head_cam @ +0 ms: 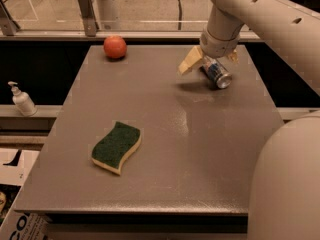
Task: Place redbull can upright
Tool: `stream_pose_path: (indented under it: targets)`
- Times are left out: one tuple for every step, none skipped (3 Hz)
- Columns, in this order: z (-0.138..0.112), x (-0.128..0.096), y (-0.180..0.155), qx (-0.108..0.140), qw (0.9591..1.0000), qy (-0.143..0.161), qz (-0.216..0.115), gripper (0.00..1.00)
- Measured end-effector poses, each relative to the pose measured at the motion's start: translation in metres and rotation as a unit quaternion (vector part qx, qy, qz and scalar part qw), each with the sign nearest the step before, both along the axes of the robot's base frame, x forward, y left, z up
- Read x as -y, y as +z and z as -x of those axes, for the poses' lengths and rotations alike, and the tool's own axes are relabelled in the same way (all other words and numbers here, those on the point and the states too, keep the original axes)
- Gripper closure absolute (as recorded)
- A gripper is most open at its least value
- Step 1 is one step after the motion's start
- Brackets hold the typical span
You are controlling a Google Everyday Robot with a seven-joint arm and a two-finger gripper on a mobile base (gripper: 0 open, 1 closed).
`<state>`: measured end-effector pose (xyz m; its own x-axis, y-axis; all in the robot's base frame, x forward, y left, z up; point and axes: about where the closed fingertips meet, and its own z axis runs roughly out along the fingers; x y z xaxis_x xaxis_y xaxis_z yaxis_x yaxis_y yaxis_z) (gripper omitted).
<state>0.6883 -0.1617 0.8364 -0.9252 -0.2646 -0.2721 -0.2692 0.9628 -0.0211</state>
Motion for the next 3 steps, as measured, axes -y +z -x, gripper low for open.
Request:
stream_pose_path:
  targets:
    - [-0.002,0.004,-0.009,-0.005,1.0,0.001,-0.001,0.0]
    - [-0.003,0.006,-0.015,-0.012,0.9999,0.002,-0.004,0.0]
    - [-0.002,0.008,-0.019,-0.012,0.9999,0.006,-0.006,0.18]
